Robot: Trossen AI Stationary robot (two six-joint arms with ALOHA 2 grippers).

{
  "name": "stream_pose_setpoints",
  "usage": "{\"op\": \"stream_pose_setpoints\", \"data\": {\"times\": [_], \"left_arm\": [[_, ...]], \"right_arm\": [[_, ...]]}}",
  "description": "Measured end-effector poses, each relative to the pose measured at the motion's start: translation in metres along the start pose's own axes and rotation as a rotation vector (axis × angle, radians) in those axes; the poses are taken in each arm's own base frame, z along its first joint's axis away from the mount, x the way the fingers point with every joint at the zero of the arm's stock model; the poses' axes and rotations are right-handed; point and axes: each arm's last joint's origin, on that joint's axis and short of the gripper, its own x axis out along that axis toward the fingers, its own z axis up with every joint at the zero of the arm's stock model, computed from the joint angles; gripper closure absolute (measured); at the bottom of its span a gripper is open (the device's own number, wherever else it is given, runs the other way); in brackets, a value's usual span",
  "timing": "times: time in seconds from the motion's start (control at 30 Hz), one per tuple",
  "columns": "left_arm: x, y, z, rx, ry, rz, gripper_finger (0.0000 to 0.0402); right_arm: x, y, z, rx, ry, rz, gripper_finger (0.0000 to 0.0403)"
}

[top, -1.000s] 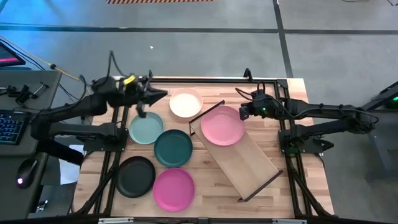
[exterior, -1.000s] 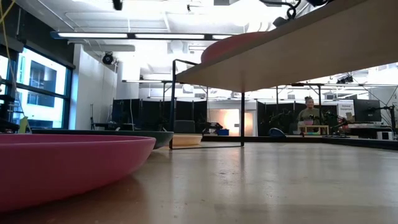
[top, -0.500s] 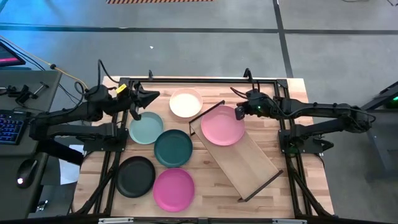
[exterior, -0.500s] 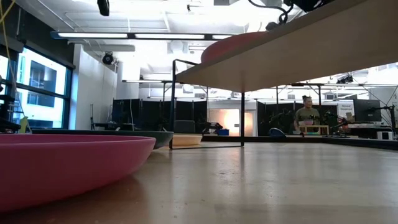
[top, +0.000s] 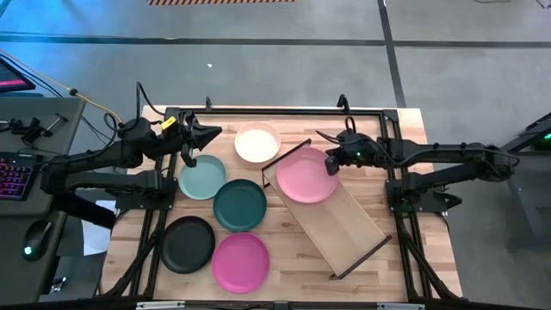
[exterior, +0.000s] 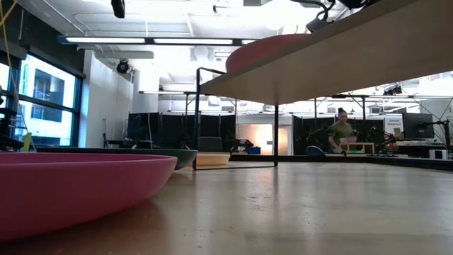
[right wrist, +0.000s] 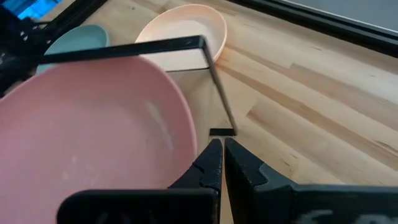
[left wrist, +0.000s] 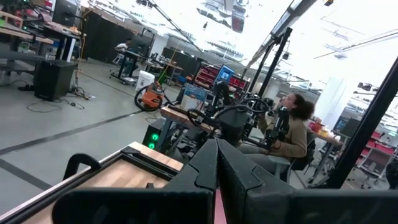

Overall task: Place and stack plates onto a shelf
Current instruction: Adjust the pink plate, then stack the blue plate on the pink plate

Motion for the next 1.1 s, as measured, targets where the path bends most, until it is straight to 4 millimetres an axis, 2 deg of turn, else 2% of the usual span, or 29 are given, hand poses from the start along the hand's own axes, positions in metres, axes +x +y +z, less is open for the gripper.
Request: {"op": "stream_pose_setpoints", "data": {"times": [0.67,0.83,0.97,1.1], "left_arm": [[0.000,0.000,0.000,0.001,0.002,0.001,0.0401],[-0.001,0.000,0.000,0.026,0.001,0.000,0.0401],[-0.001,0.000,0.000,0.034,0.004,0.002,0.0401],[0.000,0.002,-0.005,0.037,0.053,0.021,0.0401]], "right_arm": [[-0.010,0.020,-0.017,-0.099,0.044,0.093,0.0402],[-0.030,0.014,-0.014,-0.095,0.009,0.110,0.0402],[-0.053,0.006,-0.007,-0.053,-0.104,0.122,0.0402],[-0.067,0.006,0.001,-0.010,-0.204,0.197,0.0402]]}}
